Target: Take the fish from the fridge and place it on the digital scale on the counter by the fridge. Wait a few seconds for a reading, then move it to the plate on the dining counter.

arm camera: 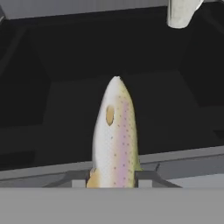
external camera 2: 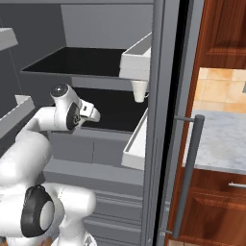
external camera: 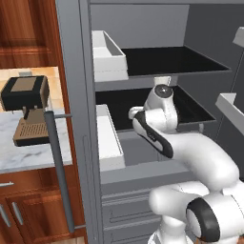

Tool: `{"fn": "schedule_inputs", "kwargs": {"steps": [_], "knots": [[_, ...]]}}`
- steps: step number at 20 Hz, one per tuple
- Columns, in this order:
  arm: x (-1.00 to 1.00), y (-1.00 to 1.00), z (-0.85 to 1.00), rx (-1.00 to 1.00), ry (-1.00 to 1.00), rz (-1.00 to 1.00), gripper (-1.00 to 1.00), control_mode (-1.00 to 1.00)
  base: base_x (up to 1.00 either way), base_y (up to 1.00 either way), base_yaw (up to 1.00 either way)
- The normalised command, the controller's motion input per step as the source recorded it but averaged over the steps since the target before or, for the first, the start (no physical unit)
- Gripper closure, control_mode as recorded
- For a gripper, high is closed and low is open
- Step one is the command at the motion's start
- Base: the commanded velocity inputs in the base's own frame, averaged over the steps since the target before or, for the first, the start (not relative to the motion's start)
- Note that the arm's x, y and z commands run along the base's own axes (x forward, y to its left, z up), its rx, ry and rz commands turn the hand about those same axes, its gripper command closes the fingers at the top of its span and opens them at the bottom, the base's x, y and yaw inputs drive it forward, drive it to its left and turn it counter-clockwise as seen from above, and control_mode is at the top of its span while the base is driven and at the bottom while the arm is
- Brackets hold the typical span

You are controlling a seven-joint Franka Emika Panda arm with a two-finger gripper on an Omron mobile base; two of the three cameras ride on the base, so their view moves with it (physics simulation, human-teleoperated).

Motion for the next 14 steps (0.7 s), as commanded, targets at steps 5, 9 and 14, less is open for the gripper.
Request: {"fn": "schedule_inputs", "kwargs": {"steps": [5,9,14], "knots": [[-1.00,-0.04,0.73,0.00,0.15,0.02,1.00,-1.00,0.00,0.00,0.00],[-1.00,-0.06,0.76,0.00,0.26,0.05,1.00,-1.00,0.00,0.00,0.00],[-1.00,-0.03,0.65,0.00,0.33,0.04,1.00,-1.00,0.00,0.00,0.00]]}}
